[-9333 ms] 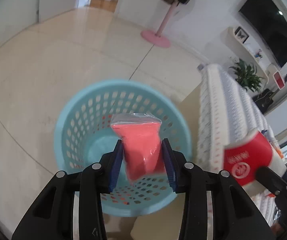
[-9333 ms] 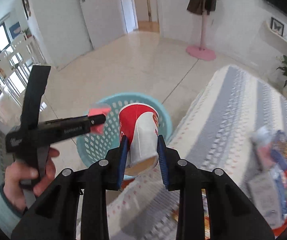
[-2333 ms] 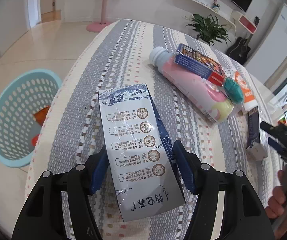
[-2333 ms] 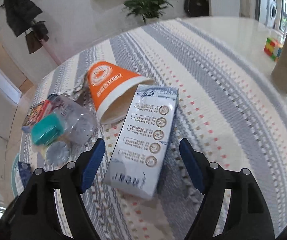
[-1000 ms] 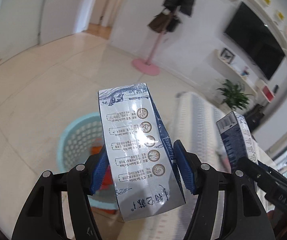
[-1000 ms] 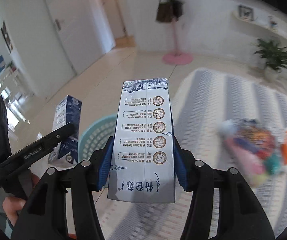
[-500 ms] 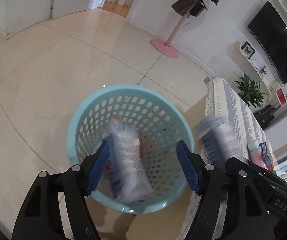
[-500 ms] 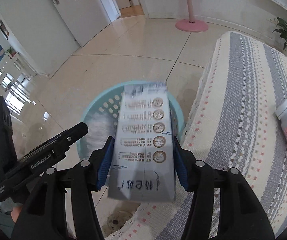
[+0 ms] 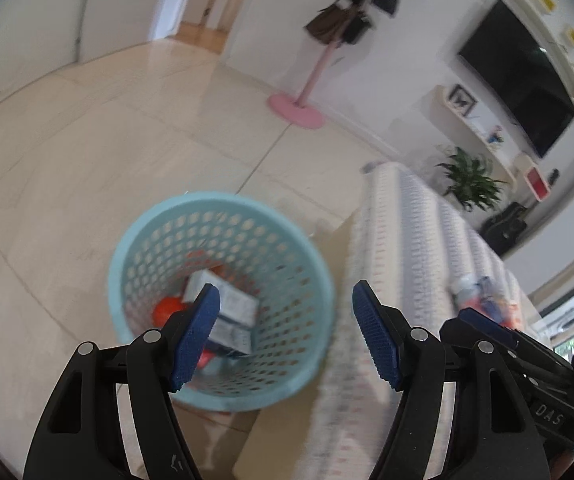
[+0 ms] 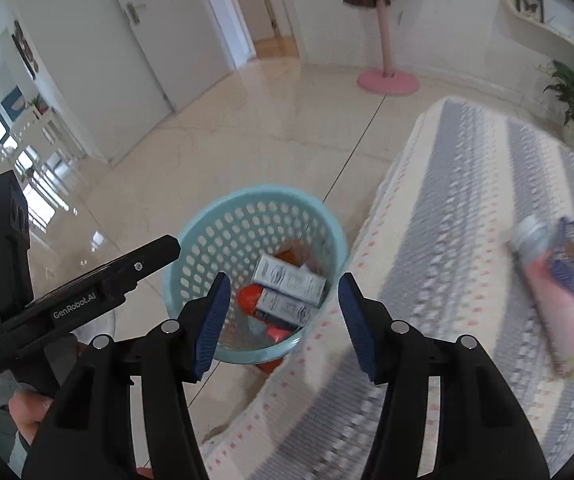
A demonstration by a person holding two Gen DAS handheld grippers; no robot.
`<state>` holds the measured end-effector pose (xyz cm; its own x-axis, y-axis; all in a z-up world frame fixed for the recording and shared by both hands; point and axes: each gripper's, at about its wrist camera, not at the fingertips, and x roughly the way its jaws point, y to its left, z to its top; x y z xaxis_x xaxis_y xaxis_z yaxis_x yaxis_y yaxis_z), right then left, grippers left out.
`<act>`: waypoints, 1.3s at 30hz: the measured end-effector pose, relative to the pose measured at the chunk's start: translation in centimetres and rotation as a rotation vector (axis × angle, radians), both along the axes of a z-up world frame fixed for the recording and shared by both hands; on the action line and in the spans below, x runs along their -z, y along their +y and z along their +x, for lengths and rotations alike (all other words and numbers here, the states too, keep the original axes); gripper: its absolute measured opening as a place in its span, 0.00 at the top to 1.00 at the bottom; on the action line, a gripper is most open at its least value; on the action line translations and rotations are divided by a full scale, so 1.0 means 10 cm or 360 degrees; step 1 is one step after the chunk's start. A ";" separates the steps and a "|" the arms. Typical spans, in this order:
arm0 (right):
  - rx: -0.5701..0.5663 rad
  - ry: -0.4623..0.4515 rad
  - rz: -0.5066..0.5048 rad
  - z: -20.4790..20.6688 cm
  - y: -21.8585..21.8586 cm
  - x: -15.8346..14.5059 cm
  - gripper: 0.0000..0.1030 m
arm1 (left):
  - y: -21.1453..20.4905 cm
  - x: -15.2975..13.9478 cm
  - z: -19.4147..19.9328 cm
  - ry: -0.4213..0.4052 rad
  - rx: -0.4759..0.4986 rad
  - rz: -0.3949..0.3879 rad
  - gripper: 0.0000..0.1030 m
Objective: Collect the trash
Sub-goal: 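Grasp the pink yogurt bottle with the left gripper while the right gripper grasps the orange cup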
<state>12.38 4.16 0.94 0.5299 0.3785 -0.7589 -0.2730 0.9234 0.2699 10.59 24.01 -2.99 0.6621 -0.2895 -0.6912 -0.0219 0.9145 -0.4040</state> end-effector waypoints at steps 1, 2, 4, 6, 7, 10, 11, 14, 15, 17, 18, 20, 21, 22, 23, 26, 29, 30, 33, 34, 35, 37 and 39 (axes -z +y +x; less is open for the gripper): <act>0.0022 -0.0044 0.0006 -0.05 -0.12 -0.10 0.49 | -0.12 -0.12 -0.03 -0.0038 0.0036 0.0003 0.35; 0.0046 -0.0081 0.0009 -0.12 -0.22 -0.19 0.49 | -0.20 -0.19 -0.04 -0.0059 0.0059 0.0005 0.35; 0.0113 -0.0165 0.0016 -0.26 -0.50 -0.36 0.49 | -0.45 -0.36 -0.09 -0.0117 0.0125 0.0010 0.35; 0.0189 -0.0241 0.0015 -0.41 -0.82 -0.51 0.49 | -0.70 -0.49 -0.11 -0.0159 0.0197 0.0007 0.35; 0.0222 -0.0268 0.0014 -0.47 -0.96 -0.56 0.49 | -0.90 -0.57 -0.11 -0.0180 0.0260 -0.0004 0.35; 0.0356 -0.0355 -0.0018 -0.68 -1.46 -0.70 0.49 | -1.34 -0.66 -0.07 -0.0193 0.0377 -0.0026 0.35; 0.0391 -0.0375 -0.0032 -0.73 -1.60 -0.72 0.49 | -1.53 -0.67 -0.03 -0.0189 0.0426 -0.0028 0.35; 0.0515 -0.0413 -0.0086 -0.87 -2.10 -0.75 0.49 | -2.02 -0.66 0.08 -0.0196 0.0545 0.0013 0.35; 0.0565 -0.0413 -0.0109 -0.90 -2.29 -0.73 0.49 | -2.19 -0.64 0.14 -0.0191 0.0585 0.0037 0.35; 0.0635 -0.0405 -0.0126 -0.93 -2.55 -0.67 0.49 | -2.55 -0.53 0.31 -0.0144 0.0681 0.0065 0.35; 0.0673 -0.0400 -0.0131 -0.95 -2.69 -0.64 0.49 | -2.67 -0.46 0.37 -0.0122 0.0709 0.0079 0.35; 0.0759 -0.0381 -0.0151 -0.94 -3.00 -0.51 0.52 | -2.98 -0.32 0.55 -0.0091 0.0771 0.0139 0.37; 0.0788 -0.0366 -0.0157 -0.93 -3.11 -0.45 0.59 | -3.06 -0.28 0.58 -0.0089 0.0792 0.0156 0.37; 0.0825 -0.0334 -0.0163 -0.89 -3.26 -0.35 0.63 | -3.21 -0.21 0.67 -0.0084 0.0832 0.0185 0.37; 0.0848 -0.0308 -0.0163 -0.86 -3.35 -0.29 0.64 | -3.29 -0.18 0.69 -0.0085 0.0850 0.0201 0.37; 0.0881 -0.0215 -0.0144 -0.69 -3.64 -0.02 0.64 | -3.54 -0.05 0.87 -0.0076 0.0931 0.0257 0.37; 0.0898 -0.0129 -0.0138 -0.46 -3.81 0.23 0.64 | -3.72 0.10 1.03 -0.0010 0.1005 0.0292 0.37; 0.0898 -0.0092 -0.0133 -0.39 -3.86 0.32 0.64 | -3.76 0.14 1.06 0.0017 0.1023 0.0313 0.37; 0.0885 -0.0037 -0.0145 -0.23 -3.89 0.48 0.63 | -3.84 0.30 1.10 0.0115 0.1109 0.0359 0.44; 0.0878 -0.0013 -0.0148 -0.19 -3.90 0.54 0.62 | -3.83 0.32 1.11 0.0140 0.1131 0.0359 0.46; 0.0881 -0.0001 -0.0153 -0.18 -3.92 0.58 0.61 | -3.81 0.34 1.08 0.0166 0.1170 0.0333 0.47; 0.0886 0.0008 -0.0134 -0.16 -3.97 0.62 0.55 | -3.76 0.36 1.00 0.0202 0.1231 0.0296 0.51; 0.0899 0.0020 -0.0114 -0.17 -3.99 0.64 0.54 | -3.71 0.37 0.84 0.0219 0.1291 0.0290 0.53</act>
<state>10.67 -35.69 -5.42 0.6258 -0.0137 -0.7798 0.2712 0.9413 0.2011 18.98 -13.10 -6.65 0.2034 -0.5151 -0.8327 0.6316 0.7188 -0.2904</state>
